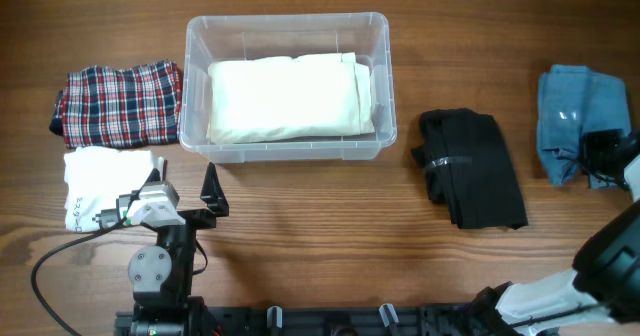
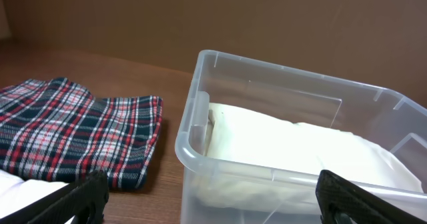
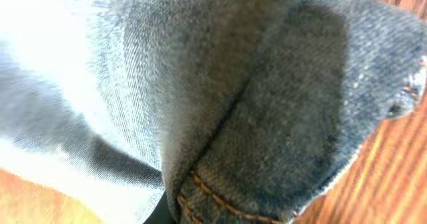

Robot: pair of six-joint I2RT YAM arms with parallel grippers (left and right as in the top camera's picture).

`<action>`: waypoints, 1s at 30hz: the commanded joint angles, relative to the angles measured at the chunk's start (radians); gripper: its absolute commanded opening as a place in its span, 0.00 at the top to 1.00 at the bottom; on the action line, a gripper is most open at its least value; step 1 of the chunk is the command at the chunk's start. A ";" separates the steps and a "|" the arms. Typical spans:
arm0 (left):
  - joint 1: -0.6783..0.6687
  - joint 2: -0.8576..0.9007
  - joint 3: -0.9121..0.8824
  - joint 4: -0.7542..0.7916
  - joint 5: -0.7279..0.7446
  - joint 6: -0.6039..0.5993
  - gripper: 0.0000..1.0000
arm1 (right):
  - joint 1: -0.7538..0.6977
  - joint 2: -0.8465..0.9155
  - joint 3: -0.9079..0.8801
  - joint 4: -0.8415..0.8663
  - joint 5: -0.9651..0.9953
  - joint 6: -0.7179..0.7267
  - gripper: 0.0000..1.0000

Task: Pack container
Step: 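Lift the blue jeans with the right gripper and carry them over the box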

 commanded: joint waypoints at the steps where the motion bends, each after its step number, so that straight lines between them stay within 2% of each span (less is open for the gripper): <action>1: -0.004 -0.005 -0.006 0.003 -0.011 -0.006 0.00 | 0.008 -0.174 0.005 0.019 -0.018 -0.089 0.96; 7: -0.004 -0.005 -0.006 0.003 -0.011 -0.006 0.00 | 0.008 -0.329 0.005 0.042 -0.122 -0.092 0.96; 12: -0.004 -0.005 -0.006 0.003 -0.011 -0.006 0.00 | 0.024 -0.426 0.005 0.042 -0.212 0.000 0.96; 16: -0.004 -0.005 -0.006 0.003 -0.011 -0.006 0.00 | 0.112 -0.513 0.005 0.038 -0.209 0.104 0.96; 23: -0.004 -0.005 -0.006 0.003 -0.011 -0.006 0.00 | 0.437 -0.613 0.005 0.039 -0.062 0.351 0.96; 27: -0.004 -0.005 -0.006 0.003 -0.011 -0.006 0.00 | 0.702 -0.612 0.005 0.069 0.079 0.533 0.96; 30: -0.004 -0.005 -0.006 0.003 -0.011 -0.006 0.00 | 0.872 -0.611 0.005 0.097 0.198 0.618 0.96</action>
